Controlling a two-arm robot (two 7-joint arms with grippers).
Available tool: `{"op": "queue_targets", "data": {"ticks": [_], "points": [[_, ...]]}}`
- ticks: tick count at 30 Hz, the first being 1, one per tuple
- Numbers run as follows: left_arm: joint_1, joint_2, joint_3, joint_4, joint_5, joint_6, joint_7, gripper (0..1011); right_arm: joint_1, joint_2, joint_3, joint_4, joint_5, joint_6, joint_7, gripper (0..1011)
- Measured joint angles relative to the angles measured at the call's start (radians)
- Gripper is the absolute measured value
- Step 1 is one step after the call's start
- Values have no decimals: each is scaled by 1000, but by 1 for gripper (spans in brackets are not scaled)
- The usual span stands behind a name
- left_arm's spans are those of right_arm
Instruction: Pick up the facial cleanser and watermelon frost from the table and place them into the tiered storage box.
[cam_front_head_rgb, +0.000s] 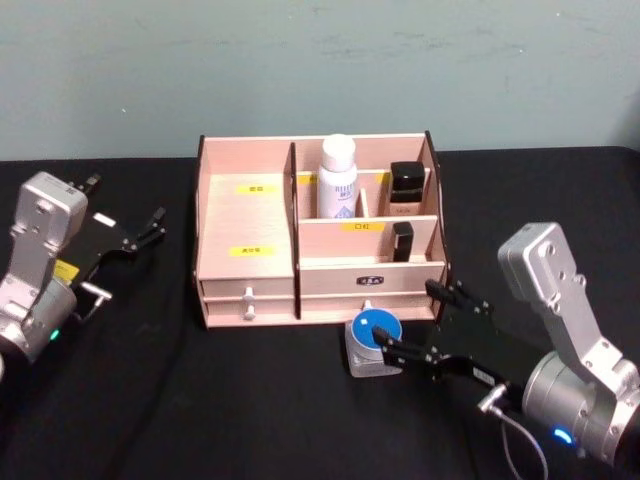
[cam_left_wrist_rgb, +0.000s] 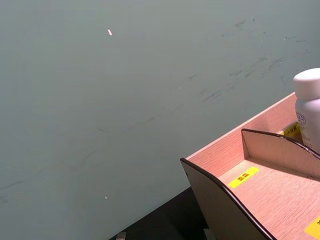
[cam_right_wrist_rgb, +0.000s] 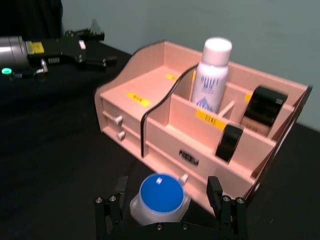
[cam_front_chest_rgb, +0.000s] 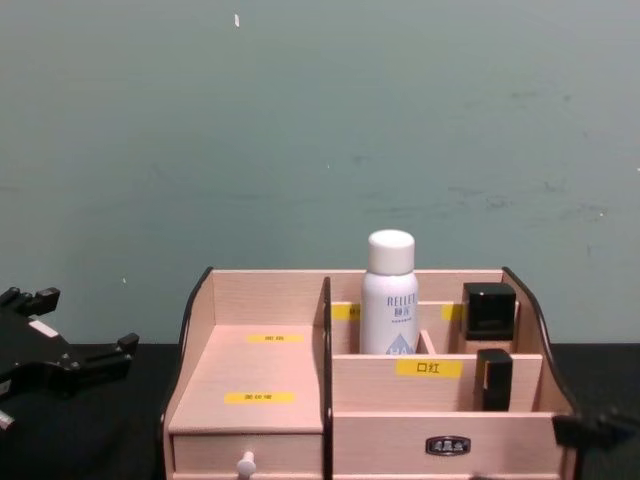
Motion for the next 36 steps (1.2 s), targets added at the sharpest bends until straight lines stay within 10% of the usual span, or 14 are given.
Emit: {"op": "queue_targets", "data": {"ticks": [36], "points": [[0,0,0,0,0,0,0,1001,45,-68,-45,119,-11,65,9,1003]]}}
